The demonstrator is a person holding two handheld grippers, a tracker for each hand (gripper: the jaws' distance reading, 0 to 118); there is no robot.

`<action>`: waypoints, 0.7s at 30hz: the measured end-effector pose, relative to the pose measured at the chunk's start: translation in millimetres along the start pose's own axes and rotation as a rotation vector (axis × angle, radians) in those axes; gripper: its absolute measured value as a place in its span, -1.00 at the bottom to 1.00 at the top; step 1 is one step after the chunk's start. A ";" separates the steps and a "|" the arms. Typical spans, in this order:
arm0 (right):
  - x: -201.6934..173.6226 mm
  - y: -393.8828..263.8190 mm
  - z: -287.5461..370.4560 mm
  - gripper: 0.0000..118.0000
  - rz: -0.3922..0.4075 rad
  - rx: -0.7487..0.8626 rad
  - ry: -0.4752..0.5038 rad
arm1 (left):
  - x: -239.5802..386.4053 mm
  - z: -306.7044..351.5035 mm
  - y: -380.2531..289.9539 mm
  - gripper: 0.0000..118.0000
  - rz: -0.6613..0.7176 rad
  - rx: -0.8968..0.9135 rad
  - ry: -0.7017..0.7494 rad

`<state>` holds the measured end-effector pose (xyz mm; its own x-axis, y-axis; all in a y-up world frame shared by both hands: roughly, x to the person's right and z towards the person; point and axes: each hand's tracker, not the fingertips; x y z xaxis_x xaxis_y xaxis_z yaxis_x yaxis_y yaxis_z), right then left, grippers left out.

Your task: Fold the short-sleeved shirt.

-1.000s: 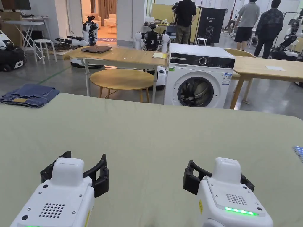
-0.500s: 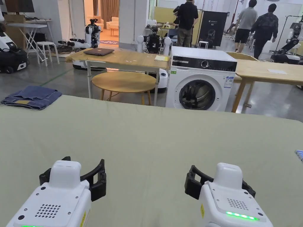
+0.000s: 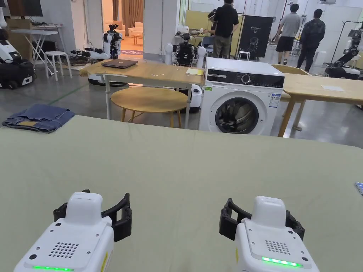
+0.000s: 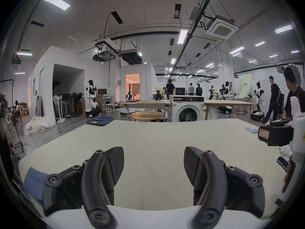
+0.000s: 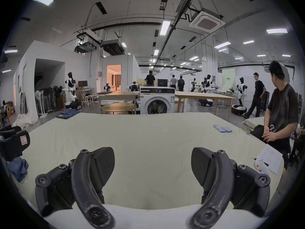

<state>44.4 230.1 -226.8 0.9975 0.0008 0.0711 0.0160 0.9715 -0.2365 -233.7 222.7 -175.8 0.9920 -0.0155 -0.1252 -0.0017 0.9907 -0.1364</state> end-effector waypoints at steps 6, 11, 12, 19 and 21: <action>5.2 1.4 -1.8 0.64 -0.007 -0.012 0.017 | 2.2 -0.5 0.4 0.26 -0.005 -0.004 -0.012; 5.6 1.3 -1.8 0.64 0.026 -0.001 0.012 | 4.5 -0.1 -0.2 0.26 -0.020 -0.014 -0.023; 4.6 2.6 -3.6 0.64 0.030 -0.037 -0.026 | 5.3 -0.8 -0.3 0.26 -0.022 -0.015 -0.025; 10.4 0.6 -7.5 0.64 -0.026 -0.056 0.081 | 5.1 -1.8 0.5 0.26 -0.024 -0.020 -0.029; 7.7 -1.6 -7.6 0.64 -0.014 -0.047 0.075 | 4.3 -2.7 0.4 0.26 -0.023 -0.021 -0.030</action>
<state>52.6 226.7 -233.3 0.9995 -0.0318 0.0024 0.0312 0.9590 -0.2817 -229.7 222.7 -179.0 0.9951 -0.0336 -0.0927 0.0184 0.9870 -0.1596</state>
